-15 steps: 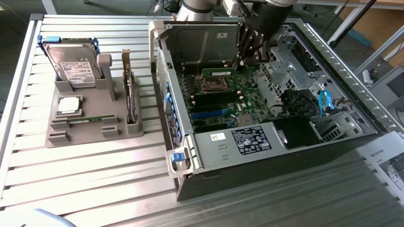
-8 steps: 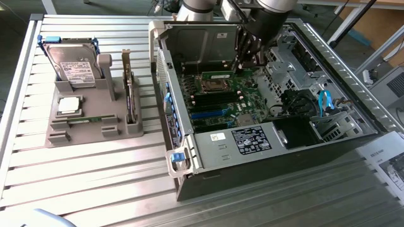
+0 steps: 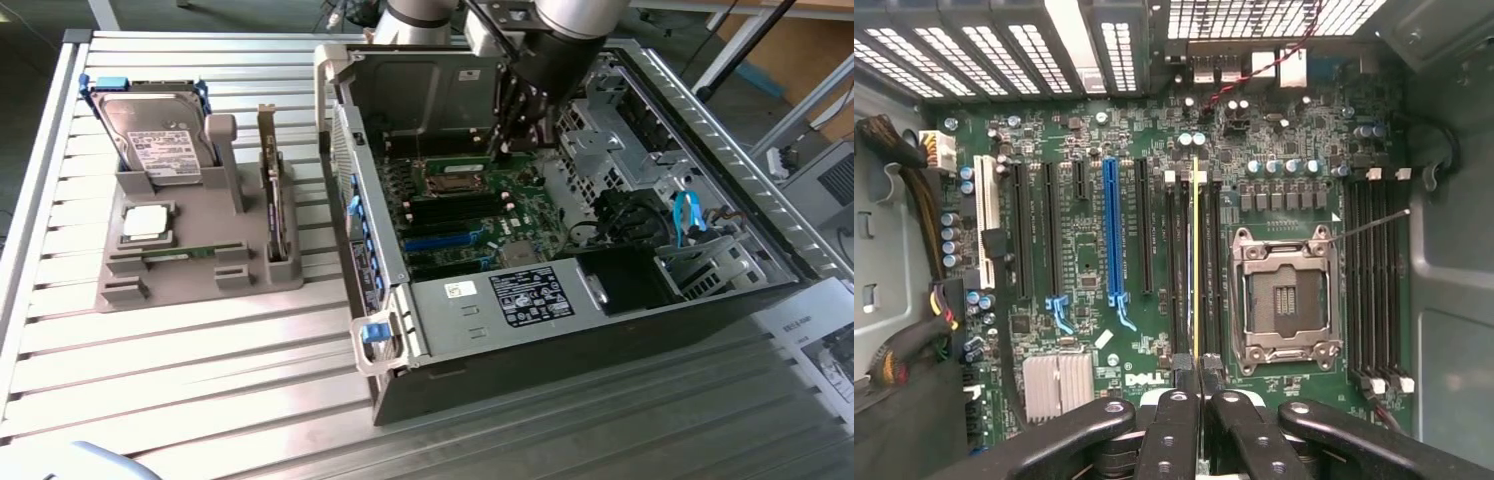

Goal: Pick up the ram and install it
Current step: 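Insert the ram into the slot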

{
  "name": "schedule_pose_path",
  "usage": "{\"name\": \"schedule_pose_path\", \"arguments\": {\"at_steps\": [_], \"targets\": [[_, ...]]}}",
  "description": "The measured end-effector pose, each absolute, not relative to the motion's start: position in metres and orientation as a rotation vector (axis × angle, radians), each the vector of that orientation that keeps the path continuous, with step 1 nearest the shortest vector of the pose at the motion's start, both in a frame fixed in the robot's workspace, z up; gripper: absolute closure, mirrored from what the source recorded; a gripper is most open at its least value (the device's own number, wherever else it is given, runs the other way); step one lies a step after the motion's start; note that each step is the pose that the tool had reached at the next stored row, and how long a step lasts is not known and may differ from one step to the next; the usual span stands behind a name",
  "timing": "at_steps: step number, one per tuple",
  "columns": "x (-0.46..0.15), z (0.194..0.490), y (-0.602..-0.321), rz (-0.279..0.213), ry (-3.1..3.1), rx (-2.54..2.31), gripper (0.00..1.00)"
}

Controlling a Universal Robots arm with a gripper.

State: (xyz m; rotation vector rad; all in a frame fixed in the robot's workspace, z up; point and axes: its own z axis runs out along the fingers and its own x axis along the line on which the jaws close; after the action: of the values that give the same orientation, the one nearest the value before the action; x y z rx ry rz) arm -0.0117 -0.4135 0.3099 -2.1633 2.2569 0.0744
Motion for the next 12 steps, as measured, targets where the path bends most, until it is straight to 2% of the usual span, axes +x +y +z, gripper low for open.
{"name": "schedule_pose_path", "arguments": {"at_steps": [12], "targets": [[-0.012,0.297,-0.414,0.074,2.257,-2.163,0.88]]}}
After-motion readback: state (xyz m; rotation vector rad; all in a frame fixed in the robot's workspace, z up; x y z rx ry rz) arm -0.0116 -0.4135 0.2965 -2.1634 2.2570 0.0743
